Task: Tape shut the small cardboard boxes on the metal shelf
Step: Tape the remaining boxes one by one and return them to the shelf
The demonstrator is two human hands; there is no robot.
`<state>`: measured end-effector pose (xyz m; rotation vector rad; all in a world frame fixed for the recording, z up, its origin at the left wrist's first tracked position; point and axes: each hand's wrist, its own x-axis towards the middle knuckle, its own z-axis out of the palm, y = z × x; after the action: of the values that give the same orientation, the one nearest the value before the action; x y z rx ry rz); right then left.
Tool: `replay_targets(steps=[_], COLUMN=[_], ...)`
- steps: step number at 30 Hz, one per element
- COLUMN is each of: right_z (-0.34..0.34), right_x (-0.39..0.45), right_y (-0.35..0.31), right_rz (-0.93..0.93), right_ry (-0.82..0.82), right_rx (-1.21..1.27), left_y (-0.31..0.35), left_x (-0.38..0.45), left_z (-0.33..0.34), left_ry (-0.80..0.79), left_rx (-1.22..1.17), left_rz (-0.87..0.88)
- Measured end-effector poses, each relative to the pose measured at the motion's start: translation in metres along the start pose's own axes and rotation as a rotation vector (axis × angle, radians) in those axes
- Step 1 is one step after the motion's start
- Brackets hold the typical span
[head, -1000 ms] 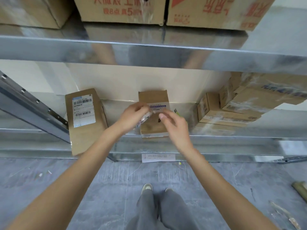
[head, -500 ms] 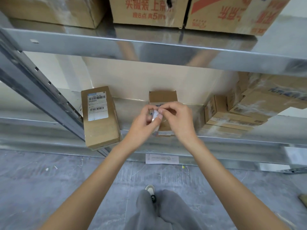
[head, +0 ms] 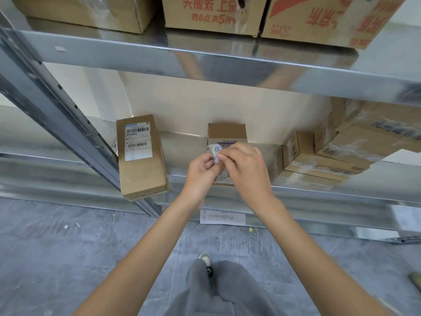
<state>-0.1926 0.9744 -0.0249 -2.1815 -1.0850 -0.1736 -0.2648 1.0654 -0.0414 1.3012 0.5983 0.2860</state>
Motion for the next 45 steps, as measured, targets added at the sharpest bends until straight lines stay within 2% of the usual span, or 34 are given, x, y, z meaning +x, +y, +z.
replay_targets(steps=[4, 6, 11, 15, 18, 22, 25, 29, 33, 37, 40, 45], right_z=[-0.003, -0.005, -0.006, -0.012, -0.019, -0.03, -0.032, -0.029, -0.022, -0.018, -0.011, -0.002], right_x=[0.0, 0.001, 0.004, 0.01, 0.014, 0.019, 0.017, 0.013, 0.01, 0.011, 0.013, 0.025], right_y=[-0.002, -0.001, -0.001, 0.004, 0.009, 0.012, 0.01, 0.007, -0.001, -0.002, 0.002, 0.014], right_rz=[0.182, 0.291, 0.482, 0.508, 0.477, 0.401, 0.391, 0.544, 0.615, 0.739, 0.847, 1.021], right_ry=[0.145, 0.17, 0.185, 0.116, 0.049, -0.027, -0.024, 0.06, 0.146, 0.203, 0.145, -0.064], right_rx=[0.333, 0.435, 0.627, 0.76, 0.779, 0.739, 0.736, 0.87, 0.884, 0.98, 1.114, 1.418], left_y=[0.009, 0.011, 0.012, 0.014, 0.018, 0.026, 0.032, 0.033, 0.028, 0.024, 0.02, 0.013], left_x=[-0.004, -0.003, -0.001, 0.004, 0.008, 0.012, 0.014, 0.013, 0.011, 0.012, 0.017, 0.018], left_z=[0.0, 0.001, 0.008, 0.007, 0.002, -0.01, -0.017, -0.014, -0.01, -0.009, -0.012, -0.015], left_ry=[-0.074, -0.062, 0.023, 0.043, -0.003, -0.158, -0.232, -0.212, -0.174, -0.148, -0.143, -0.148], left_rx=[-0.369, -0.463, -0.417, -0.316, -0.252, -0.205, -0.155, -0.096, -0.058, -0.152, -0.176, 0.0], left_rz=[-0.102, -0.133, -0.11, -0.102, -0.117, -0.135, -0.105, -0.064, -0.012, -0.015, -0.023, 0.011])
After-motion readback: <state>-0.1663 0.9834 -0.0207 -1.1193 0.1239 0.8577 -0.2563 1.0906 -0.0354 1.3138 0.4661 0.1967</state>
